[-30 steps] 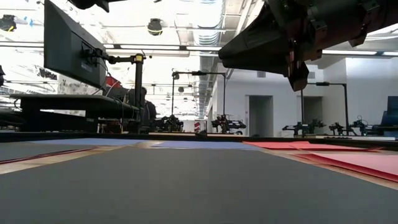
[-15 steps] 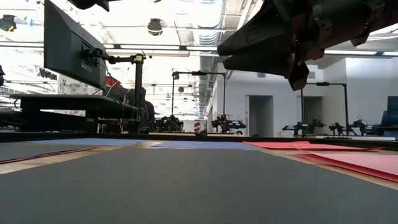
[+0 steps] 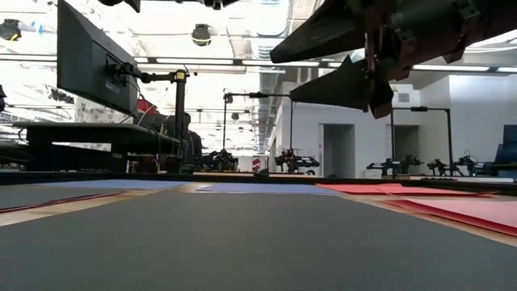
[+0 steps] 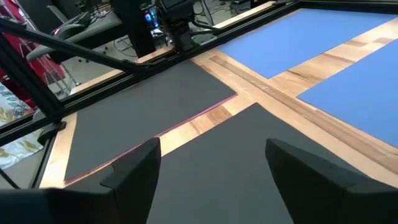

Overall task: Organize paper
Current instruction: Stack the blue paper on top of the blue paper

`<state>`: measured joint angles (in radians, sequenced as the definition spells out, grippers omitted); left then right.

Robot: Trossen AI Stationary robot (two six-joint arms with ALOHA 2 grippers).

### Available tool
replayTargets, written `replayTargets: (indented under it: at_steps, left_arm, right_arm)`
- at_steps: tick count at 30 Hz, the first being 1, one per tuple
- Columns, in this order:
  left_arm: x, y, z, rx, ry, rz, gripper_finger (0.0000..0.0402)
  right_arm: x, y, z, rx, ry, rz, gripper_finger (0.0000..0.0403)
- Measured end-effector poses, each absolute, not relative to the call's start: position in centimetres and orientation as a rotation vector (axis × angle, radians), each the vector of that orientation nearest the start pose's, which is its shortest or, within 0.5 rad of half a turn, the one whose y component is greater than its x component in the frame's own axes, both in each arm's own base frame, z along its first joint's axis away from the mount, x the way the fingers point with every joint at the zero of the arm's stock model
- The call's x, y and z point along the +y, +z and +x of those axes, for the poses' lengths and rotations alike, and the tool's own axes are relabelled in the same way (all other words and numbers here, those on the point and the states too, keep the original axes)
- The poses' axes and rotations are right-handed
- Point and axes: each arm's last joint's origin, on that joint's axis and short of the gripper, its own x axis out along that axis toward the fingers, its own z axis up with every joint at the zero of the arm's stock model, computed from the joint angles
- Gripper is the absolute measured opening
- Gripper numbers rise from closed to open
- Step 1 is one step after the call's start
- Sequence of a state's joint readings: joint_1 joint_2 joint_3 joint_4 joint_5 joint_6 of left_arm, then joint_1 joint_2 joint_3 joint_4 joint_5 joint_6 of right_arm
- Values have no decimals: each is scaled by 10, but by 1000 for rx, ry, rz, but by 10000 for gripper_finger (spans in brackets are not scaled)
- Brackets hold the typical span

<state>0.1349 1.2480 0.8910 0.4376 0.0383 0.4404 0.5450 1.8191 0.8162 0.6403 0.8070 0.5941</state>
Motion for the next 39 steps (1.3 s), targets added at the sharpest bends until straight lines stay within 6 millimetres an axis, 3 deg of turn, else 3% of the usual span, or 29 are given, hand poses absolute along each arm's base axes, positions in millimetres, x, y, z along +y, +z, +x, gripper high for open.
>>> replayTargets:
  at_steps: [12,19,31,39]
  left_arm:
    - [41,320,280,98,224,299,192]
    - [40,311,279,196,262,290,192]
    - [28,304,279,282,206,411,195]
    - [20,307,279,315,179,429,241]
  right_arm:
    - [154,155,315,179,-357,374,279]
    - [151,165,321,120,-276,409,279]
    - [151,167,321,105,-265,366,279]
    - [151,167,321,108,-264,344,279]
